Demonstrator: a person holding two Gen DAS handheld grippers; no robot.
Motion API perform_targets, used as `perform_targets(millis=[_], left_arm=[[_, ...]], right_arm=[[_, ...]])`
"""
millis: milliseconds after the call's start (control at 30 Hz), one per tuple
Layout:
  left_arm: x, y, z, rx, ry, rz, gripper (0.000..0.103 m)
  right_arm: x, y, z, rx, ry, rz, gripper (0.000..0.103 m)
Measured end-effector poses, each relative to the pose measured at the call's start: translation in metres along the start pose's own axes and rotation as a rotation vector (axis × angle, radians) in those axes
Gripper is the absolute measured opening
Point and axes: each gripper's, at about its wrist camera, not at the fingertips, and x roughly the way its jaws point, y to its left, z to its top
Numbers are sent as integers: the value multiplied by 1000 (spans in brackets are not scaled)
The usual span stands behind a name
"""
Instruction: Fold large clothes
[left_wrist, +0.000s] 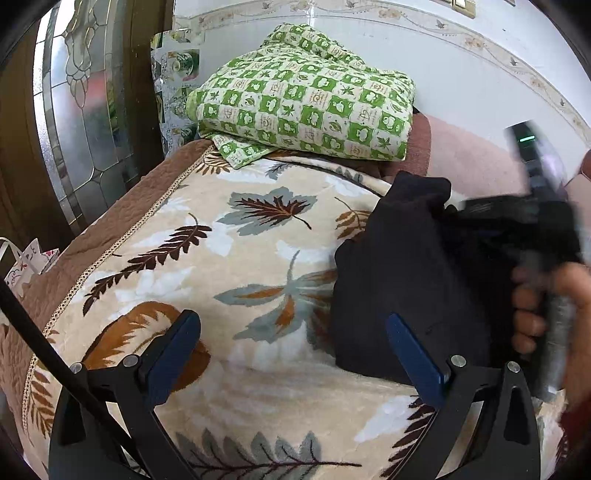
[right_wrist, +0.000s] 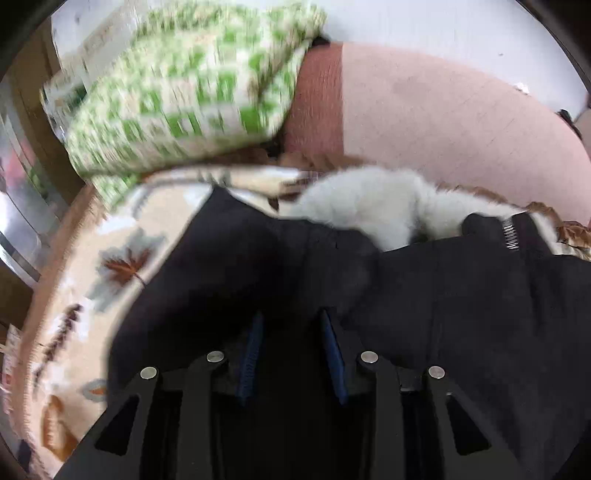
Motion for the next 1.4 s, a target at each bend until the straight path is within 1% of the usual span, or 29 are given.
perform_targets(millis=[67, 100, 167, 200, 233, 267, 300, 333, 400, 467, 533, 600, 667, 700, 733, 767, 800, 833, 900, 933, 967, 1000, 1067, 1167, 1233, 1267, 1300, 1367, 1400], left_arm=[[-1, 0, 0, -1, -2, -2, 102], [-1, 0, 0, -3, 0, -5, 102], [-2, -1, -1, -8, 7, -14, 102], [-1, -1, -1, -8, 10, -17, 102], [-1, -3, -2, -6, 14, -18, 102], [0, -4, -3, -2, 17, -15, 102], [1, -5, -4, 1, 19, -12, 102], [3, -7, -5, 7, 22, -7, 102], [7, -11, -6, 21, 36, -1, 102], [11, -14, -7, 33, 48, 2, 102], [12, -15, -6, 37, 49, 4, 102], [12, -15, -6, 36, 50, 7, 102], [13, -15, -7, 30, 54, 3, 102], [13, -14, -7, 28, 58, 3, 102], [13, -14, -7, 25, 62, 2, 102], [13, -13, -7, 20, 63, 1, 102], [13, -12, -6, 15, 63, -3, 102], [13, -12, -6, 11, 63, -8, 102], [12, -12, -6, 13, 62, -11, 102], [11, -12, -6, 17, 61, -9, 102], [11, -12, -7, 23, 59, -3, 102], [10, -12, -7, 25, 58, 0, 102], [10, -11, -6, 22, 53, 4, 102], [8, -9, -3, 11, 51, -3, 102], [6, -8, -2, 6, 48, -8, 102], [3, -7, -1, 1, 44, -11, 102], [2, -7, -1, -1, 41, -14, 102], [-6, -7, 0, -3, 27, -23, 102], [-9, -9, 0, -2, 19, -24, 102]], right_arm=[[-31, -12, -7, 1, -34, 15, 44], [-40, -18, -10, -2, -45, 2, 45], [-62, -46, -23, 7, -61, -54, 46], [-66, -60, -25, 19, -61, -89, 46], [-68, -72, -28, 30, -66, -143, 46], [-66, -88, -32, 39, -72, -227, 46], [-63, -99, -33, 44, -66, -271, 46], [-53, -114, -34, 62, -40, -314, 46], [-34, -141, -35, 115, -14, -349, 47], [-16, -159, -36, 161, 4, -332, 52], [-2, -161, -34, 158, 9, -343, 55], [5, -153, -32, 107, 10, -392, 57], [0, -139, -25, 40, 15, -457, 57], [-9, -132, -23, 24, -9, -477, 57], [-23, -125, -24, 23, -55, -477, 57], [-43, -114, -25, 31, -121, -440, 58], [-50, -105, -25, 33, -142, -410, 58], [-59, -91, -26, 32, -152, -349, 60], [-59, -75, -30, 34, -125, -255, 62], [-52, -67, -33, 40, -91, -203, 62], [-41, -60, -36, 43, -61, -176, 62], [-33, -56, -39, 40, -50, -179, 63], [-7, -54, -43, 23, -32, -240, 70], [1, -59, -38, 35, -21, -240, 73], [-15, -61, -35, 54, -41, -218, 73], [-30, -60, -37, 52, -70, -215, 73], [-41, -59, -42, 46, -90, -215, 73], [-79, -59, -62, 26, -140, -198, 73], [-88, -57, -69, 23, -150, -196, 73]])
